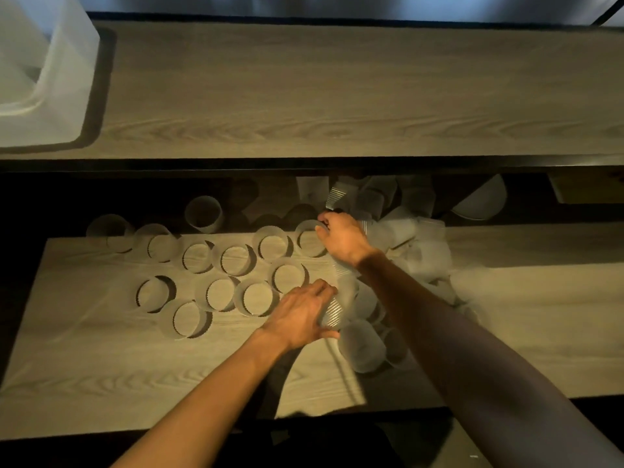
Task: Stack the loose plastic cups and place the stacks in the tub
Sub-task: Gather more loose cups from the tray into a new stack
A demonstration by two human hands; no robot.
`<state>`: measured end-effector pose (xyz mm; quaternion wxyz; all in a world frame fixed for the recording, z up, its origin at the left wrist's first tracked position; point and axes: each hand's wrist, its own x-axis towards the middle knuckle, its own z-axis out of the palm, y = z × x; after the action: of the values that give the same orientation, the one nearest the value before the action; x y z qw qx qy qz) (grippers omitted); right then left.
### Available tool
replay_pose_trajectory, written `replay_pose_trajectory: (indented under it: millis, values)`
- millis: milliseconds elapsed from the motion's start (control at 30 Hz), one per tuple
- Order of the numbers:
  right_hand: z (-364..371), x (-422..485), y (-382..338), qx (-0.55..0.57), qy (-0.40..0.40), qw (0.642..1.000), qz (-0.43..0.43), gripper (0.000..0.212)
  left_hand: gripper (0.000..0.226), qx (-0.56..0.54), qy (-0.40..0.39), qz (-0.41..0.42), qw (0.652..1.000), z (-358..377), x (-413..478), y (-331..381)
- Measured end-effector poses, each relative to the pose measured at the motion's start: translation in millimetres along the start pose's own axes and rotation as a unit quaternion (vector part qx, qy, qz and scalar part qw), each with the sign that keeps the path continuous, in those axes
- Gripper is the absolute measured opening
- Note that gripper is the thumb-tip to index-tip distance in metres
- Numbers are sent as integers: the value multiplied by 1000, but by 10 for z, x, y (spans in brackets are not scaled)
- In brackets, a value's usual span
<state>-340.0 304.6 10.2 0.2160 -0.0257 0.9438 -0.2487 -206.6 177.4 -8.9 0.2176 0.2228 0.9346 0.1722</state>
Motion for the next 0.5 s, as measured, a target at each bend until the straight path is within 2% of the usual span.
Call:
replay_pose_trajectory:
  millis: [233,367,433,500]
  values:
    - [-41,-221,113,-48,-11,997,-59,25,70,-13,14,-13,1000,34,1,54]
    - [-47,-382,131,-120,28,990,-62,21,64,-40,30,-30,998,37,-64,58]
    - [-82,-479,141,-171,19,984,-38,30,59,-65,44,-59,995,49,-126,63]
    - [-76,-558,167,-226,-21,974,-8,56,55,-73,54,-82,992,88,-194,72]
